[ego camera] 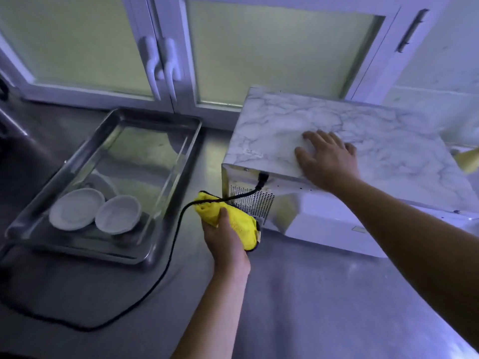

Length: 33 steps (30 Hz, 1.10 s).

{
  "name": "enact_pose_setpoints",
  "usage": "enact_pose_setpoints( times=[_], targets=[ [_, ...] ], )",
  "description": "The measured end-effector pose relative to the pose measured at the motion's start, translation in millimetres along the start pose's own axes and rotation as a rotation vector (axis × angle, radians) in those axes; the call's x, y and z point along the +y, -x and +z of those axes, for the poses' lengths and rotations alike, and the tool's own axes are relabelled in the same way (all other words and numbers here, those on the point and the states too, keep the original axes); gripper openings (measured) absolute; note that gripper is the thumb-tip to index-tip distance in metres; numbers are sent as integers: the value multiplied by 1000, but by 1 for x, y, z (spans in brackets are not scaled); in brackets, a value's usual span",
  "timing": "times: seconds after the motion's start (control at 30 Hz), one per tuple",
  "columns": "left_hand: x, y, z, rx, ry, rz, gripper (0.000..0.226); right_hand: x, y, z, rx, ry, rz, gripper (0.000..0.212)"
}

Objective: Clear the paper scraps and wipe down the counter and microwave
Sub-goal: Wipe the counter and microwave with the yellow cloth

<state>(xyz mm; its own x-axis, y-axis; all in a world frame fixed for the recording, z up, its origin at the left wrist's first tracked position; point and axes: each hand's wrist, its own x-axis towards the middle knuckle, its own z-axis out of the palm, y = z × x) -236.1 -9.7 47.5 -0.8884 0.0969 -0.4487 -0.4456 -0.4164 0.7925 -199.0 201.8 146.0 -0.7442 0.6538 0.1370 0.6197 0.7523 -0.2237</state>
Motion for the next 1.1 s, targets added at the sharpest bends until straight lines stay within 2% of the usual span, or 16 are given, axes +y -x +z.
enact_pose_setpoints(
  times=[0.07,0.13,0.27,0.37,0.43,0.6,0.67,0.7,0.77,0.83,0.87,0.9,0.97,1.03,1.1],
  targets=[
    [3,-6,12,52,-103,301,55,-1,-1,0,17,17,0,54],
    [-3,-13,22,-7,-206,524,58,-2,-2,1,23,23,-8,53],
    [-36,-25,28,-210,-479,837,60,-2,-2,1,42,24,-13,49],
    [-68,-48,15,-261,-660,1044,52,-3,-2,2,58,20,-23,48],
    [-92,-55,-2,-256,-760,999,51,-3,-2,2,60,16,-31,51],
    [-135,-38,-35,-306,-900,567,64,-3,-1,2,77,4,-30,49],
    [-133,-32,-33,-340,-854,436,63,-3,-2,2,84,-2,-26,49],
    [-128,-27,-31,-338,-807,335,60,-3,-3,2,83,-7,-22,50],
    [-117,-20,-27,-304,-590,-9,50,-3,-2,2,83,-15,-11,53],
    [-107,-14,-26,-171,-214,-395,40,-3,-3,3,85,-21,-4,54],
    [-103,-12,-25,-67,-73,-477,37,-2,-3,4,85,-23,-5,54],
    [-98,-12,-24,29,-11,-456,36,-2,-3,4,86,-24,-7,53],
    [-88,-20,-16,141,-54,-247,33,-1,-3,5,88,-28,-11,51],
    [-83,-32,0,151,-205,-50,38,0,-5,5,90,-29,-11,50],
    [-82,-38,17,135,-309,26,49,0,-5,6,92,-27,-9,50]
  ],
)
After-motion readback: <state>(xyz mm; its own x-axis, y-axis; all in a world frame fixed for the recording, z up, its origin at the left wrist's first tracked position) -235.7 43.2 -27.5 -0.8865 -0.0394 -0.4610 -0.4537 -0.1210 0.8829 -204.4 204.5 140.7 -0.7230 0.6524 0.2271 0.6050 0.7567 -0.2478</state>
